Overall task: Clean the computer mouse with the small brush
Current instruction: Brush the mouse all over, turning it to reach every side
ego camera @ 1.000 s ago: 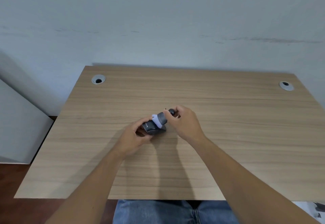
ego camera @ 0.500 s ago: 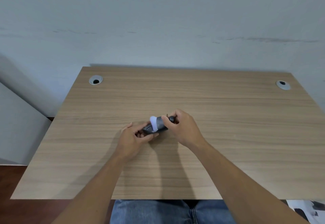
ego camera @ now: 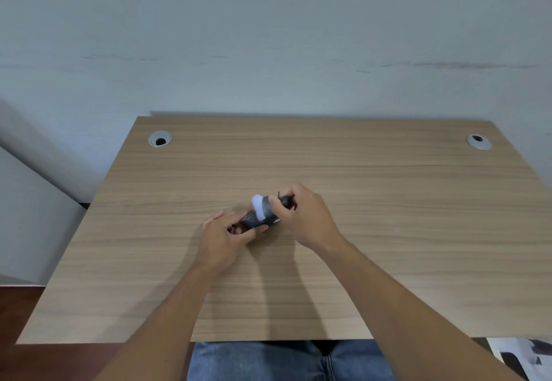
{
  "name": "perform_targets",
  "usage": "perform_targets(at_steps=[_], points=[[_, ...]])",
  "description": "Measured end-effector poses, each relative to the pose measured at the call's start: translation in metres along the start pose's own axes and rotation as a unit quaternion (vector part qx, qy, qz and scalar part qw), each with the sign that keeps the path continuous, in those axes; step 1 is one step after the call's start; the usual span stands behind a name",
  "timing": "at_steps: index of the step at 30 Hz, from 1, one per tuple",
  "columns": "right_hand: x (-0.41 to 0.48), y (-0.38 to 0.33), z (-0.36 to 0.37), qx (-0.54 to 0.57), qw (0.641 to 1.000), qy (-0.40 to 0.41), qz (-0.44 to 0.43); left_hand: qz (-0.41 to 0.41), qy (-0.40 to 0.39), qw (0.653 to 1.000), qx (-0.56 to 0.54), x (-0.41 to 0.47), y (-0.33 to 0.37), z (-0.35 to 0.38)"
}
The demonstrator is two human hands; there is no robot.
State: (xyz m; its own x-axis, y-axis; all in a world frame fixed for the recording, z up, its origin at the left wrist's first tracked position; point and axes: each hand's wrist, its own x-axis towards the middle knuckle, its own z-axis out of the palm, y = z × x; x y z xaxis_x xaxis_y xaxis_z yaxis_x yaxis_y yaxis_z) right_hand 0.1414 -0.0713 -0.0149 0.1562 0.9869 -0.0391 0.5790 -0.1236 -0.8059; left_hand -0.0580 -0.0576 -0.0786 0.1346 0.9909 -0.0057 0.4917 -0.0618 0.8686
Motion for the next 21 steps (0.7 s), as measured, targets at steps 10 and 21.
perform_targets(at_steps=[10,21], points=[[0.002,0.008,-0.020,0.033,0.998,0.043,0.025,-0.030,0.023,0.999,0.024,0.001,0.000,0.003],[0.002,0.044,-0.018,-0.044,0.995,0.038,0.085,-0.028,0.016,0.999,0.027,0.005,-0.006,0.006]])
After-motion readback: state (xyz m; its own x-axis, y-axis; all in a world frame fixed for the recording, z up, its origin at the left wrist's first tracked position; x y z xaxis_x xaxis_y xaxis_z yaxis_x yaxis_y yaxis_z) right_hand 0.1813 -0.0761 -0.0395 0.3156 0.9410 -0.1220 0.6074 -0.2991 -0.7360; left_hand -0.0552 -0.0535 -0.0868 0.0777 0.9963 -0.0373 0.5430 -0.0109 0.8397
